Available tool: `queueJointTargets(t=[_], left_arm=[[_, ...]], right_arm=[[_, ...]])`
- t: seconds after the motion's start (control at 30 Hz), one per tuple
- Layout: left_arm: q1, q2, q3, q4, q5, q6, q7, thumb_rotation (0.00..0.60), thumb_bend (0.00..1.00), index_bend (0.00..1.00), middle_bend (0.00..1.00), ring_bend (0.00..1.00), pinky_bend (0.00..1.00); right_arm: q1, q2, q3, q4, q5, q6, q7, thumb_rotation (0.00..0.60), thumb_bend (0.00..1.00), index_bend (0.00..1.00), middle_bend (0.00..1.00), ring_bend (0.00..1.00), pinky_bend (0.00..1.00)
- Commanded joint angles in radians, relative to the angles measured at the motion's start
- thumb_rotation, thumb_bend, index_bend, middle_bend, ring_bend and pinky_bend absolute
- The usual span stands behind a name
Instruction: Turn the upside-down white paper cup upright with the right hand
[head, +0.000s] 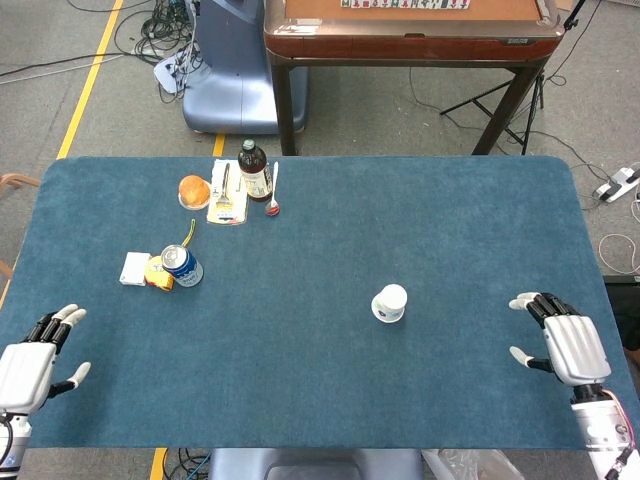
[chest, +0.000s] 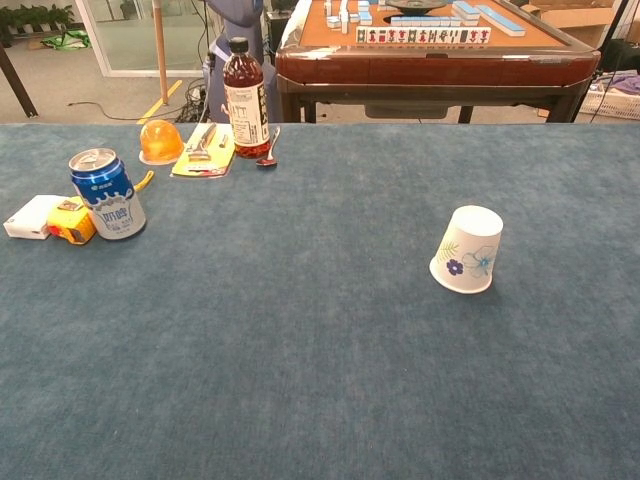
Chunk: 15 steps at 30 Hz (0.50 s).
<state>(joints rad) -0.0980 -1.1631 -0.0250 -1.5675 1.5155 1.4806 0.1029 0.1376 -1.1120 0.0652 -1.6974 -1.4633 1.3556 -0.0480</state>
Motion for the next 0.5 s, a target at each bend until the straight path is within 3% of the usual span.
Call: queueJointTargets(t=[0.03, 0.23, 0.5], left_arm=[[0.001, 0.001, 0.003, -0.005, 0.008, 0.006, 0.003, 0.6, 0.21, 0.18, 0.15, 0.14, 0.45], [0.002, 0.005, 0.004, -0.008, 0.011, 0.007, 0.006, 0.6, 0.21, 0.18, 0.15, 0.14, 0.45], [0.006, 0.012, 0.005, -0.013, 0.009, 0.011, 0.0, 0.6, 0.21, 0.18, 0.15, 0.13, 0.45]], right_arm=[[0.056, 0.046, 0.034, -0.088, 0.072, -0.087, -0.064, 0.6, 0.0, 0.33, 0.19, 0.15, 0.3], [0.154, 0.074, 0.089, -0.188, 0.198, -0.199, -0.214, 0.6, 0.0, 0.33, 0.14, 0.09, 0.23], [0.275, 0.016, 0.133, -0.209, 0.369, -0.274, -0.392, 0.6, 0.0, 0.33, 0.13, 0.09, 0.22]])
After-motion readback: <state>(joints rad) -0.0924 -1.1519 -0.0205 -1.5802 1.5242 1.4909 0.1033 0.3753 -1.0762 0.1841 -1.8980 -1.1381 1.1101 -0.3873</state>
